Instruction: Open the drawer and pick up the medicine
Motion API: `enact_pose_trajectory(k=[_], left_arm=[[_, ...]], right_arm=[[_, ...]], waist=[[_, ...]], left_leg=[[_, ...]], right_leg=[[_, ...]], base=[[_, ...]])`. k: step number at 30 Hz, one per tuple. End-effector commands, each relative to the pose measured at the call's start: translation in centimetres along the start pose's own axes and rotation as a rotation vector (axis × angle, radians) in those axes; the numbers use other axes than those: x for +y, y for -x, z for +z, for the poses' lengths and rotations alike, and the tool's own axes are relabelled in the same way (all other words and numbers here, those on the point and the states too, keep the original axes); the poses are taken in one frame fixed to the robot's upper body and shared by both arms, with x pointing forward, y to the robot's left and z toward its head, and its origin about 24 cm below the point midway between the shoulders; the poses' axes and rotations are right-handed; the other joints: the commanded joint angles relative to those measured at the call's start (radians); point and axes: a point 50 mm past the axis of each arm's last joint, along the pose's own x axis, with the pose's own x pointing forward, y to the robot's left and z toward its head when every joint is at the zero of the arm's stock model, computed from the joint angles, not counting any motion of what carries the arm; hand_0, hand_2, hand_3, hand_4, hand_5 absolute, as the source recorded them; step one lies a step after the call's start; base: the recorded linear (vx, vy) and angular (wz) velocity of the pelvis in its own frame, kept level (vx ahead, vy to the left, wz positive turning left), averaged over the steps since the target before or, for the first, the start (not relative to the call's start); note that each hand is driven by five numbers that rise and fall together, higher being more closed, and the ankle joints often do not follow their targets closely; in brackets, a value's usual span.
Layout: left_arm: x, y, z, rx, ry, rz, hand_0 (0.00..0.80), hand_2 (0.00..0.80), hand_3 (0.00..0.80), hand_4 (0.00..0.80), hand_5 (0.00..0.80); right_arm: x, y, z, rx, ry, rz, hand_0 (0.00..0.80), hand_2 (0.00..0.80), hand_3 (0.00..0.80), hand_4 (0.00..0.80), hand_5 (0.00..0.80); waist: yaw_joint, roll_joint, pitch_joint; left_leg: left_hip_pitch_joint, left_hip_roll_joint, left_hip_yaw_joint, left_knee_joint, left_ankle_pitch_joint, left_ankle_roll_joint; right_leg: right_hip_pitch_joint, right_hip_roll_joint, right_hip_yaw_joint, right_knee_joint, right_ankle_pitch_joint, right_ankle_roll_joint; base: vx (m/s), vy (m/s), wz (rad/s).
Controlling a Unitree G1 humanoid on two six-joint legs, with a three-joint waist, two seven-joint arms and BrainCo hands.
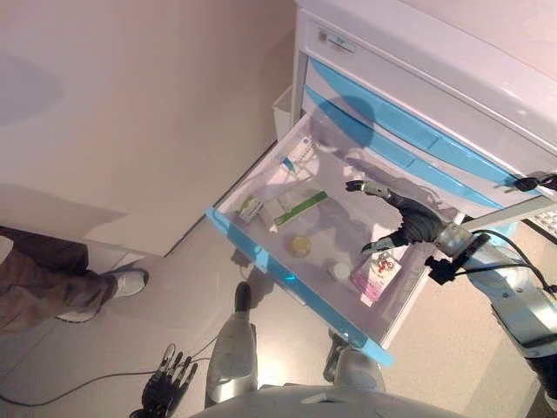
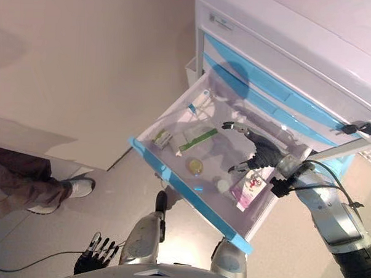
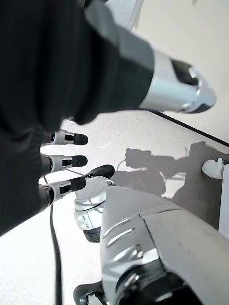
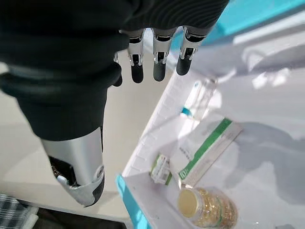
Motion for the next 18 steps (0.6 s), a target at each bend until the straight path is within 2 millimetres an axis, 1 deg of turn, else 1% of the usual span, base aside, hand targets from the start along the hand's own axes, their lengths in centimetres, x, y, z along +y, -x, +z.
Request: enact_pose_trajectory(k=[1, 7, 12, 18], left_arm=[[-0.5, -0.2, 1.8, -0.052, -0.053, -0.017, 0.0, 0.0, 0.0, 0.0, 0.0], [-1.1, -0.5, 1.6, -0.047, -0.057, -0.034, 0.0, 0.0, 0.0, 0.0, 0.0], [-1.7, -0.8, 1.4, -0.039, -0.06, -0.052, 0.0, 0.0, 0.0, 0.0, 0.0], [-2.1, -1.0, 1.1, -0.034, -0.062, -0.065, 0.0, 0.0, 0.0, 0.0, 0.0]], right_arm=[[-0.9, -1.3, 1.5, -0.062, 0.047, -0.086, 0.0, 0.0, 0.0, 0.0, 0.0], [-0.7, -2.9, 1.3, -0.035, 0.086, -0.09, 0.0, 0.0, 0.0, 0.0, 0.0], [0.1, -4.1, 0.8, 0.007, 0.118, -0.058, 0.0, 0.0, 0.0, 0.0, 0.0], [1.1, -5.0, 0.1, 0.055, 0.147, 0.001, 0.0, 0.0, 0.0, 0.0, 0.0]], waist=[[0.033, -0.01, 0.009], [0.054, 0.005, 0.032], [0.066, 0.013, 0.046], [0.075, 0.019, 0.059]], left_leg=[[0.016, 0.002, 0.002, 0.082, -0.085, 0.031], [-0.009, -0.011, -0.016, 0.097, -0.083, 0.033], [-0.027, -0.018, -0.02, 0.114, -0.084, 0.034], [-0.039, -0.023, -0.022, 0.124, -0.086, 0.037]], right_leg=[[-0.102, -0.036, 0.031, 0.086, 0.051, -0.007], [-0.122, -0.047, 0.019, 0.106, 0.049, -0.012], [-0.137, -0.058, 0.011, 0.123, 0.047, -0.013], [-0.149, -0.065, 0.005, 0.134, 0.046, -0.017]], base=[[-0.045, 0.022, 0.1], [-0.033, 0.025, 0.07], [-0.02, 0.028, 0.09], [-0.018, 0.02, 0.06]])
